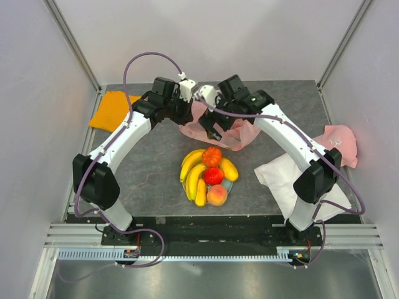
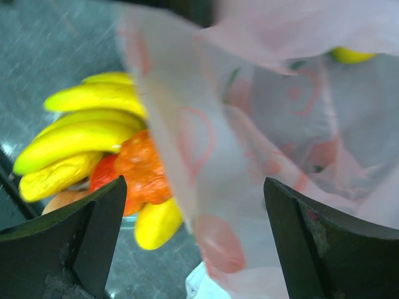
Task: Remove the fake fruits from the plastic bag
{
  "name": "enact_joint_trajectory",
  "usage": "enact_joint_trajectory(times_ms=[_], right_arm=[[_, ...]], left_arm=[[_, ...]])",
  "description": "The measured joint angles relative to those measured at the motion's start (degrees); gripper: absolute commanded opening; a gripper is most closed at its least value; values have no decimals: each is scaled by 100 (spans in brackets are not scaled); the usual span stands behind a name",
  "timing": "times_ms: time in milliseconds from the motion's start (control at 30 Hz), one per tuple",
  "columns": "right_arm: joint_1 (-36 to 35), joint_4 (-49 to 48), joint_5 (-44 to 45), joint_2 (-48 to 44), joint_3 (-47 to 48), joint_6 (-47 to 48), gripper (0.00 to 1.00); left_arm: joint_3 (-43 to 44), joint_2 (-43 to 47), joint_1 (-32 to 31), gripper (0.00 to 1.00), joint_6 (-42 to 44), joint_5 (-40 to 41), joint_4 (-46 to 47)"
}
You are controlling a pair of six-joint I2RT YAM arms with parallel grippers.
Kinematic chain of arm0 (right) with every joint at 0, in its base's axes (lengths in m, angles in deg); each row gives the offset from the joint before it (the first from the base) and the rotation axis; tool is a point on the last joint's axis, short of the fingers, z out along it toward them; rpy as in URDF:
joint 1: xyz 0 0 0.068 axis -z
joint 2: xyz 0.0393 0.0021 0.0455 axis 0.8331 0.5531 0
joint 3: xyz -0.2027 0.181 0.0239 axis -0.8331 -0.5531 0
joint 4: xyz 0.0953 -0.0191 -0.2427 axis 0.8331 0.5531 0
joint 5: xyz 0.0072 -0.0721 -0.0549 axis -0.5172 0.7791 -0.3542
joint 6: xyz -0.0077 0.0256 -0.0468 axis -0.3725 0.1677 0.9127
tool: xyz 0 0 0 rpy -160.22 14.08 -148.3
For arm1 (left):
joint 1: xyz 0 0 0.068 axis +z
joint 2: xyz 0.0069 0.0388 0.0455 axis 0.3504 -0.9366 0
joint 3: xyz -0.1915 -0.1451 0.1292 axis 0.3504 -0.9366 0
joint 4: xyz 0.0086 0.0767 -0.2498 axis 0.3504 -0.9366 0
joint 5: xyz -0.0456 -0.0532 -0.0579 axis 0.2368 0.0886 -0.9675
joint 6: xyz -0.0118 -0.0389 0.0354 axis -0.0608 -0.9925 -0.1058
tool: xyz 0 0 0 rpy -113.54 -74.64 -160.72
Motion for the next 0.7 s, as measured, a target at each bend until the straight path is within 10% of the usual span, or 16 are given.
enact_joint_trajectory(times_ms=[267,700], right_arm=[[927,-691,59,332,422,-221,66],[1025,-1045,684,2599,1119,-730,66]], left_arm=[[103,-4,4,2,-20,151,-81],[105,-15,11,1,-22,-4,-339]])
